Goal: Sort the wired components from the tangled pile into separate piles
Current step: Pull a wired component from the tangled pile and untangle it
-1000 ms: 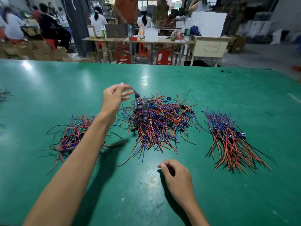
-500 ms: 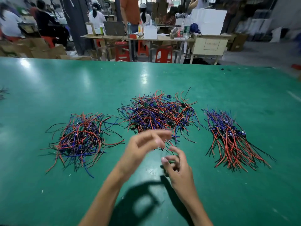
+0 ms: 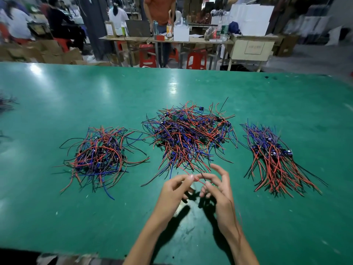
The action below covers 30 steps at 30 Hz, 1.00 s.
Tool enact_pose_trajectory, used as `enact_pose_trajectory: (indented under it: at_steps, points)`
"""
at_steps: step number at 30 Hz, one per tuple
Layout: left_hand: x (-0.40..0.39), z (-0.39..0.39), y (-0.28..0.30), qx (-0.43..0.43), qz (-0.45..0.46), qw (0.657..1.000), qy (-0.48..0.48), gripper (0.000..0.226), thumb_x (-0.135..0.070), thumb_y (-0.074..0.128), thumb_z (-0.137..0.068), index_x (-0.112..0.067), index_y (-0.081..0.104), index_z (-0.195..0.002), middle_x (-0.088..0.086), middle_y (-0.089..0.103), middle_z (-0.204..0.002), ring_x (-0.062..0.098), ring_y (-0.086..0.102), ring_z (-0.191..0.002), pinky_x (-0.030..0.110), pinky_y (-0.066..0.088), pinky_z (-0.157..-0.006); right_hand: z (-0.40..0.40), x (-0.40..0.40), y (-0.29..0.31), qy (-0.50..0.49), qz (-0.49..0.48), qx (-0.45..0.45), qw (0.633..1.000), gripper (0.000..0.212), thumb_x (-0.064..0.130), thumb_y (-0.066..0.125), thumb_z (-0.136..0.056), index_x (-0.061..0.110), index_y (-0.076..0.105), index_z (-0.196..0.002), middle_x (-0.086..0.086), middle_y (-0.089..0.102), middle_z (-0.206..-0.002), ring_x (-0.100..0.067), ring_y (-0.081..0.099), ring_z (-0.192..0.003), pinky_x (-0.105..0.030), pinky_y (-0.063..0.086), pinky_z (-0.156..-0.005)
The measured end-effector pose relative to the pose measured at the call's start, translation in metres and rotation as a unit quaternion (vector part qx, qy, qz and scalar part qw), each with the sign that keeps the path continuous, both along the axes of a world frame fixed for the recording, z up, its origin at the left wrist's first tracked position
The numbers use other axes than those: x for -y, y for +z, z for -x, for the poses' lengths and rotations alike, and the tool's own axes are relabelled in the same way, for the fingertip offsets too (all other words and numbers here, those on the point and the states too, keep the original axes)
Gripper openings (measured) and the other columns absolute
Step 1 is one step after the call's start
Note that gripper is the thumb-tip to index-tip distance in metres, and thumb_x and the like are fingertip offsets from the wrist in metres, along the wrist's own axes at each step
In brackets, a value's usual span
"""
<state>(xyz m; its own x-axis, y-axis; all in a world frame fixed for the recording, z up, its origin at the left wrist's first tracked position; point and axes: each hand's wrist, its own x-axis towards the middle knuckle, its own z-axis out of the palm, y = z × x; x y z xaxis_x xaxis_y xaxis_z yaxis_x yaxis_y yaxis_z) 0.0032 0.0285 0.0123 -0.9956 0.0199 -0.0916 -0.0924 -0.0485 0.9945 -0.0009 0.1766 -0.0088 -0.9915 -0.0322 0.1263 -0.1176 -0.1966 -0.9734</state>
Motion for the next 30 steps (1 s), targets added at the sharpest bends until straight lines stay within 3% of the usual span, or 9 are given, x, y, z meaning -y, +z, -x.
enact_pose_trajectory:
  at_steps: [6, 10, 13, 17, 19, 23, 25, 28, 30]
  points:
    - [-0.006, -0.003, -0.014, -0.048, -0.007, 0.998, 0.034, 0.016, -0.032, 0.074, -0.091, -0.016, 0.074, -0.088, 0.007, 0.066, -0.071, 0.015, 0.053, -0.067, 0.032, 0.043, -0.065, 0.001, -0.005, -0.002, 0.030, 0.024, 0.024, 0.999, 0.053, 0.008, 0.059, -0.077, 0.031, 0.061, -0.125, -0.007, 0.074, -0.108, -0.011, 0.057, -0.072, -0.019, 0.048, -0.070]
    - [-0.003, -0.003, -0.019, -0.067, -0.029, 0.994, 0.079, 0.007, -0.016, 0.076, -0.088, -0.012, 0.071, -0.086, -0.001, 0.071, -0.077, 0.009, 0.059, -0.068, 0.022, 0.048, -0.068, 0.001, -0.011, 0.003, 0.066, -0.003, 0.025, 0.998, 0.046, 0.006, 0.059, -0.077, 0.022, 0.074, -0.118, -0.010, 0.076, -0.113, -0.012, 0.070, -0.101, -0.019, 0.053, -0.078]
    - [-0.002, -0.005, -0.021, -0.075, -0.014, 0.994, 0.080, 0.011, -0.013, 0.080, -0.085, -0.015, 0.074, -0.095, -0.003, 0.073, -0.081, 0.008, 0.062, -0.072, 0.023, 0.050, -0.069, -0.001, -0.010, 0.005, 0.088, -0.057, 0.023, 0.994, 0.043, 0.009, 0.056, -0.074, 0.020, 0.079, -0.108, -0.005, 0.077, -0.108, -0.009, 0.067, -0.088, -0.020, 0.049, -0.076]
    - [0.000, -0.007, -0.023, -0.077, -0.008, 0.995, 0.061, 0.016, -0.032, 0.079, -0.082, -0.028, 0.080, -0.097, 0.011, 0.074, -0.083, 0.018, 0.052, -0.072, 0.034, 0.043, -0.069, 0.000, -0.011, 0.002, 0.086, -0.008, 0.034, 0.996, 0.057, 0.004, 0.054, -0.068, 0.025, 0.070, -0.119, -0.017, 0.077, -0.100, -0.015, 0.054, -0.068, -0.021, 0.049, -0.066]
    - [0.001, -0.008, -0.024, -0.094, 0.004, 0.994, 0.049, 0.018, -0.041, 0.078, -0.080, -0.028, 0.080, -0.092, 0.008, 0.076, -0.087, 0.019, 0.049, -0.071, 0.034, 0.040, -0.067, 0.000, -0.013, 0.002, 0.080, 0.009, 0.045, 0.996, 0.060, 0.003, 0.053, -0.067, 0.026, 0.068, -0.120, -0.021, 0.076, -0.097, -0.016, 0.053, -0.068, -0.021, 0.049, -0.064]
    - [0.004, -0.009, -0.018, -0.096, 0.004, 0.990, 0.100, 0.027, -0.043, 0.077, -0.086, -0.017, 0.076, -0.081, -0.003, 0.062, -0.067, 0.012, 0.043, -0.061, 0.020, 0.038, -0.055, -0.004, -0.014, 0.005, 0.088, 0.006, 0.049, 0.995, 0.049, 0.008, 0.059, -0.077, 0.028, 0.068, -0.121, -0.015, 0.076, -0.106, -0.019, 0.065, -0.076, -0.020, 0.053, -0.071]
    - [0.015, 0.000, -0.002, -0.115, -0.011, 0.986, 0.117, 0.024, -0.037, 0.067, -0.093, -0.015, 0.074, -0.085, -0.004, 0.069, -0.077, 0.013, 0.059, -0.068, 0.017, 0.049, -0.062, -0.006, -0.011, 0.008, 0.091, -0.001, 0.031, 0.995, 0.047, 0.011, 0.063, -0.083, 0.024, 0.063, -0.128, -0.012, 0.075, -0.115, -0.022, 0.072, -0.085, -0.021, 0.054, -0.078]
    - [0.049, 0.027, 0.044, -0.173, -0.077, 0.971, 0.143, 0.021, -0.027, 0.051, -0.104, -0.012, 0.062, -0.095, 0.006, 0.078, -0.101, 0.025, 0.075, -0.093, 0.031, 0.060, -0.085, -0.006, -0.006, 0.009, 0.080, -0.041, 0.014, 0.996, 0.051, 0.002, 0.071, -0.088, 0.015, 0.056, -0.135, -0.010, 0.074, -0.120, -0.023, 0.073, -0.090, -0.026, 0.057, -0.081]
    - [0.083, 0.046, 0.081, -0.215, -0.082, 0.954, 0.193, 0.019, -0.029, 0.050, -0.106, -0.016, 0.055, -0.094, 0.008, 0.078, -0.087, 0.028, 0.076, -0.076, 0.031, 0.061, -0.071, -0.007, -0.003, 0.009, 0.079, -0.073, 0.022, 0.994, 0.053, -0.010, 0.069, -0.089, 0.014, 0.056, -0.135, -0.011, 0.075, -0.116, -0.021, 0.071, -0.088, -0.028, 0.057, -0.079]
